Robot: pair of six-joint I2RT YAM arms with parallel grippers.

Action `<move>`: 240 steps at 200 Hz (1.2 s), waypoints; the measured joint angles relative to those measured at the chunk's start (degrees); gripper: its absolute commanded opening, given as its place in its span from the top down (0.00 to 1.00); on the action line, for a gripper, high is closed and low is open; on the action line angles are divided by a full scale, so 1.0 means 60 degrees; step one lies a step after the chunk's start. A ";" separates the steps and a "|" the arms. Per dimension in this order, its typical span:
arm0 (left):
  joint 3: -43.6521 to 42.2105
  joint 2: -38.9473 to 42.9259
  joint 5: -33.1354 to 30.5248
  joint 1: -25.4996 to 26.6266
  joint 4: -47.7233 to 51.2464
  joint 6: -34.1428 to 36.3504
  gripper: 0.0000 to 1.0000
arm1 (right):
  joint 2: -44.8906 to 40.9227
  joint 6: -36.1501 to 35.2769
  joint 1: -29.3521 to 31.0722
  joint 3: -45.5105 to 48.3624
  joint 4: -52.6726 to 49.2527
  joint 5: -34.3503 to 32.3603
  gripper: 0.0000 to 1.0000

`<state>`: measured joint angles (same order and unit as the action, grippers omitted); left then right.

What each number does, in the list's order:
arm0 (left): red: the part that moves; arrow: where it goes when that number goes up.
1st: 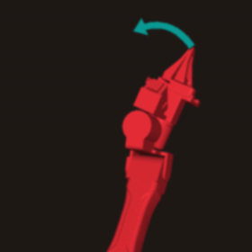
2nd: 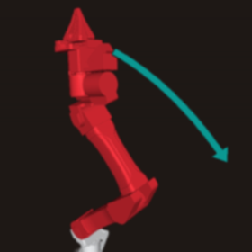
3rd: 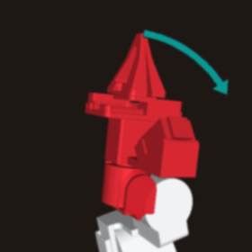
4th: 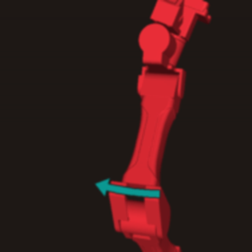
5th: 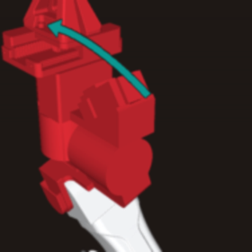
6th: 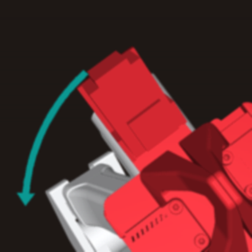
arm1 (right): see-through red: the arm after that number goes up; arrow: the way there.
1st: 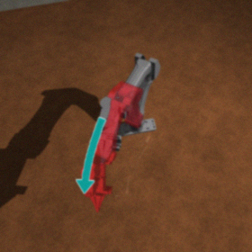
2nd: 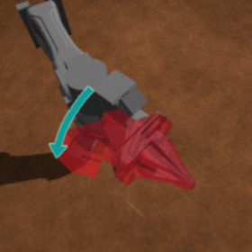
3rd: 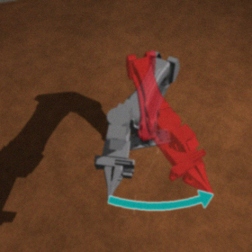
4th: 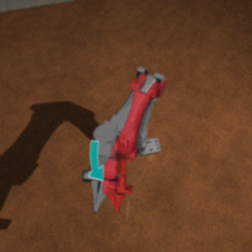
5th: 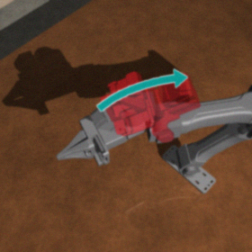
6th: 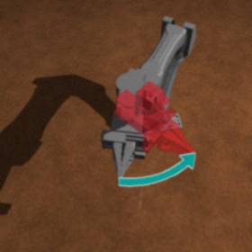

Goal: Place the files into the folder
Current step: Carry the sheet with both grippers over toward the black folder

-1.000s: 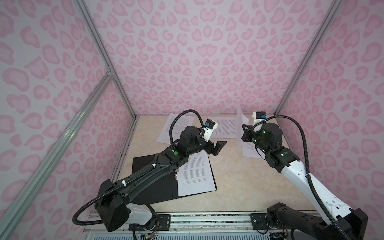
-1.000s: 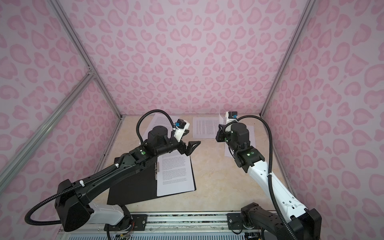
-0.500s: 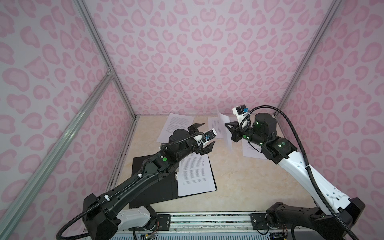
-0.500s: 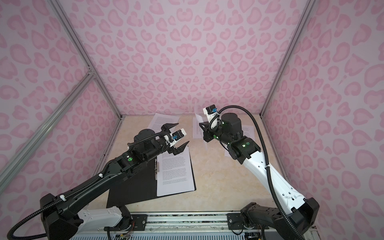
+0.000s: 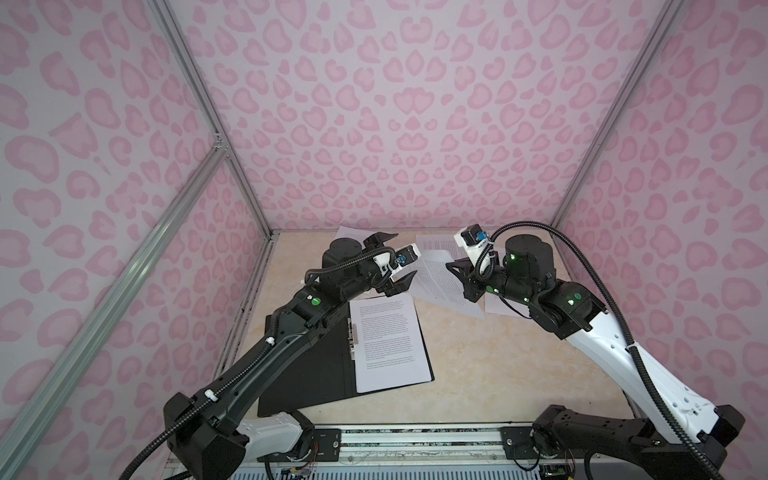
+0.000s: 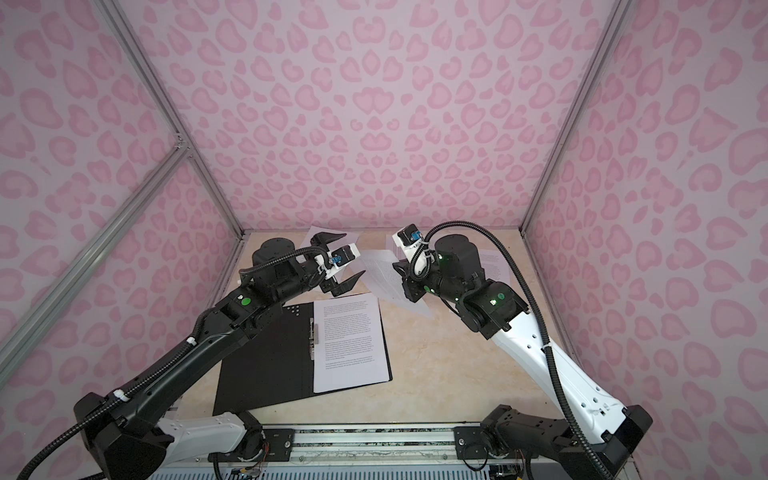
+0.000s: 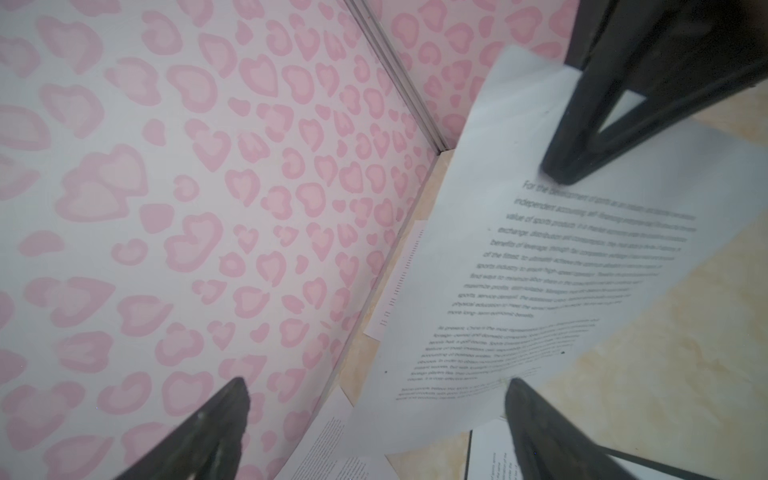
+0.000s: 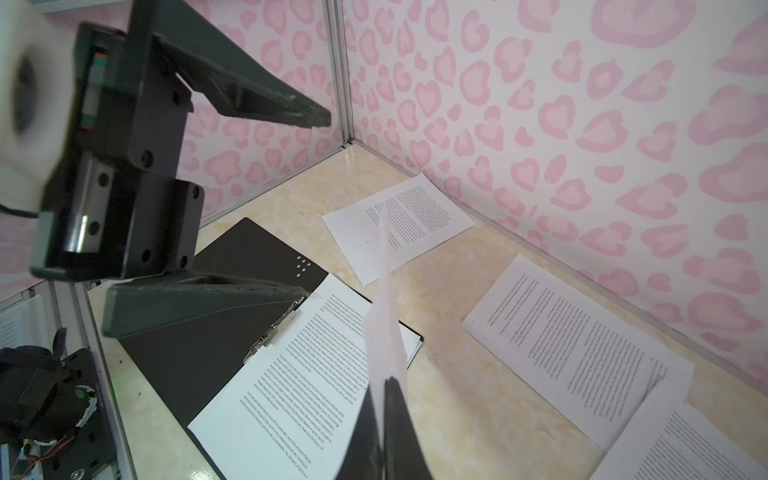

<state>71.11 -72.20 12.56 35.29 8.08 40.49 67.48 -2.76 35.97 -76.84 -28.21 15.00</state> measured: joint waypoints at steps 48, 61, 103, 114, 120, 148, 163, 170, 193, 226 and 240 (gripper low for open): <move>0.0922 -0.0831 0.1220 -0.0153 0.0903 -0.0175 0.15 | -0.0233 -0.0350 0.0102 0.0208 0.0007 0.0189 1.00; 0.1166 -0.1060 0.1373 -0.0219 0.1111 -0.0178 0.21 | -0.0237 -0.0459 0.0131 0.0233 0.0004 0.0259 1.00; 0.1712 -0.1676 0.2000 -0.0455 0.1541 -0.0310 0.32 | -0.0382 -0.0645 0.0189 0.0331 0.0098 0.0397 1.00; 0.1803 -0.1810 0.2178 -0.0470 0.1698 -0.0331 0.39 | -0.0433 -0.0652 0.0193 0.0368 0.0135 0.0433 1.00; 0.1851 -0.1883 0.2302 -0.0470 0.1759 -0.0353 0.41 | -0.0463 -0.0656 0.0193 0.0386 0.0168 0.0437 1.00; 0.1960 -0.2073 0.2943 -0.0466 0.2153 -0.0539 0.51 | -0.0627 -0.0707 0.0193 0.0477 0.0302 0.0463 1.00; 0.1971 -0.2084 0.3366 -0.0466 0.2273 -0.0692 0.57 | -0.0630 -0.0714 0.0193 0.0510 0.0375 0.0466 1.00; 0.1989 -0.2091 0.3588 -0.0466 0.2335 -0.0801 0.65 | -0.0630 -0.0707 0.0193 0.0525 0.0368 0.0466 1.00; 0.2084 -0.2120 0.4204 -0.0466 0.2503 -0.1067 0.94 | -0.0634 -0.0718 0.0204 0.0550 0.0379 0.0499 1.00; 0.2208 -0.2124 0.4564 -0.0470 0.2572 -0.1596 0.96 | -0.0696 -0.0714 0.0200 0.0594 0.0528 0.0535 1.00; 0.2222 -0.2120 0.4721 -0.0466 0.2572 -0.1883 0.96 | -0.0754 -0.0670 0.0200 0.0659 0.0619 0.0546 0.87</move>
<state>84.44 -84.93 40.88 32.49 23.51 29.19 62.96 -6.79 37.17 -72.88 -24.49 18.28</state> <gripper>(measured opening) 0.050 0.048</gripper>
